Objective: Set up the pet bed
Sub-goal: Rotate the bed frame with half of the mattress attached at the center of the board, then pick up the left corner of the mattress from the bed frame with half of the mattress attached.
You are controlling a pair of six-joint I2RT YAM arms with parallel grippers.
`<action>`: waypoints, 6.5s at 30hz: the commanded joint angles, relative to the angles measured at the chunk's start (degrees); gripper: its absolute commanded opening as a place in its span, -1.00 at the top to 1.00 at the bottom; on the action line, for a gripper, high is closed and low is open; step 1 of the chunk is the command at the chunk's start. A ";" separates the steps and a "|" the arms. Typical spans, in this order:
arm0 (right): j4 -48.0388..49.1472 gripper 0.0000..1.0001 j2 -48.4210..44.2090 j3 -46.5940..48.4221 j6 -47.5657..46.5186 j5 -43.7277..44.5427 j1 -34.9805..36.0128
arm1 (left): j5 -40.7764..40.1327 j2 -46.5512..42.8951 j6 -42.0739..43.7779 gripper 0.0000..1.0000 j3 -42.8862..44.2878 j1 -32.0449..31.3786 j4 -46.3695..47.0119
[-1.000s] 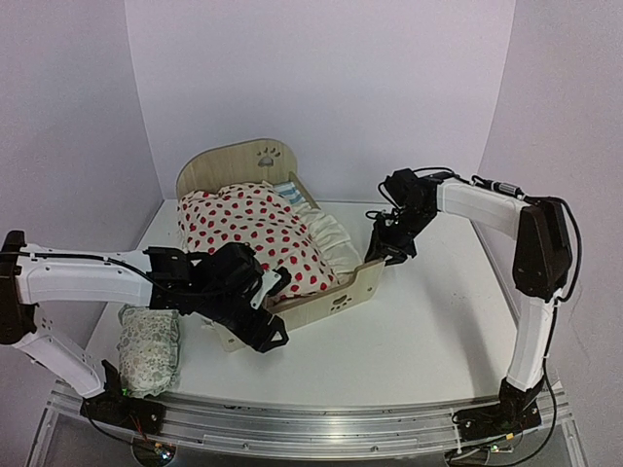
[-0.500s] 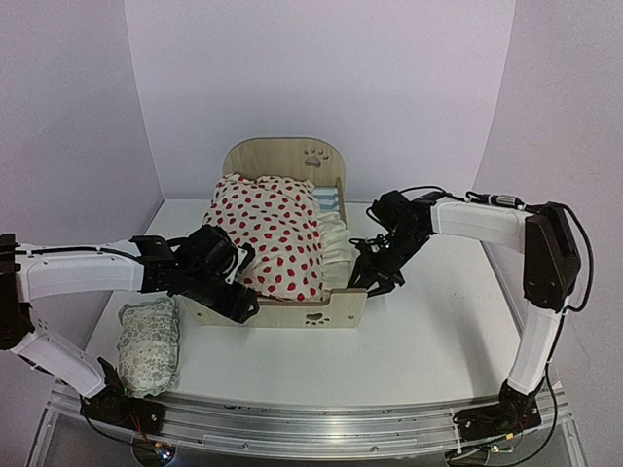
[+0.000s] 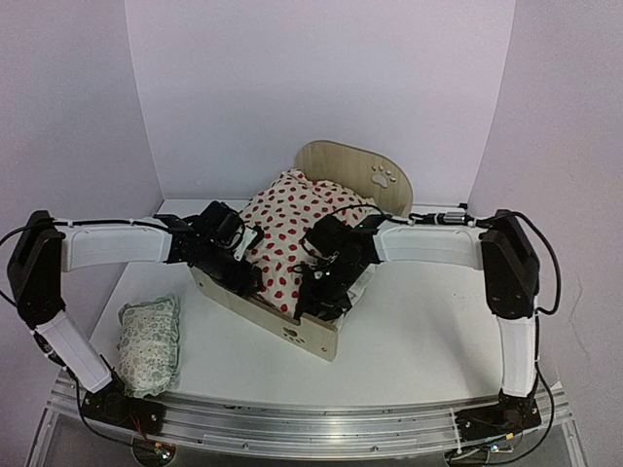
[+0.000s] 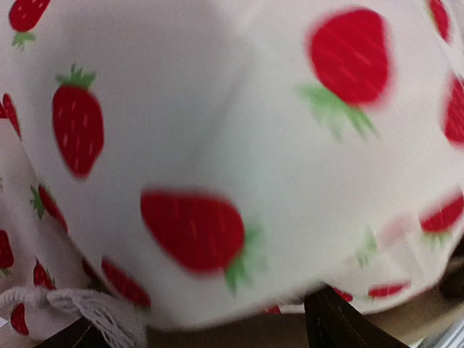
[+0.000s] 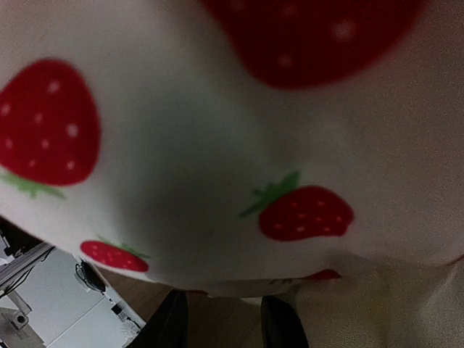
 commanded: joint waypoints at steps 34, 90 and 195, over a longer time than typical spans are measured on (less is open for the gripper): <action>-17.63 -0.29 -10.33 21.26 -20.80 31.35 -6.13 | 8.19 -20.71 -16.91 -0.99 2.91 7.76 -14.83; -18.92 0.59 -31.66 -13.61 -11.91 26.93 -33.99 | -4.36 10.81 -23.45 -0.70 7.32 12.63 16.97; -32.31 -0.74 -31.44 21.63 -14.42 21.04 -20.81 | 7.01 12.94 34.34 0.32 18.74 0.87 -11.45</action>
